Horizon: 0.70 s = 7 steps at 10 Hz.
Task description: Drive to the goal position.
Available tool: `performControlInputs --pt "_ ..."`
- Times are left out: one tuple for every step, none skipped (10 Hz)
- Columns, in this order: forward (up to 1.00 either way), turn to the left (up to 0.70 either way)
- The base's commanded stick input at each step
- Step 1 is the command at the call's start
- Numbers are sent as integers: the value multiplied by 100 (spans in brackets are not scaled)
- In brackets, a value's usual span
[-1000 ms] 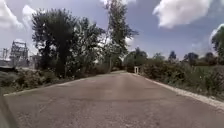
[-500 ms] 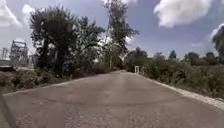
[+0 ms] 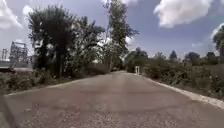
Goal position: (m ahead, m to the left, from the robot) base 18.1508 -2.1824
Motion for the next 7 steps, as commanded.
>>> performControlInputs --pt "50 0" --pt "50 0" --pt "50 0" --pt "50 0" --pt "50 0" --pt "50 0" --pt "50 0"
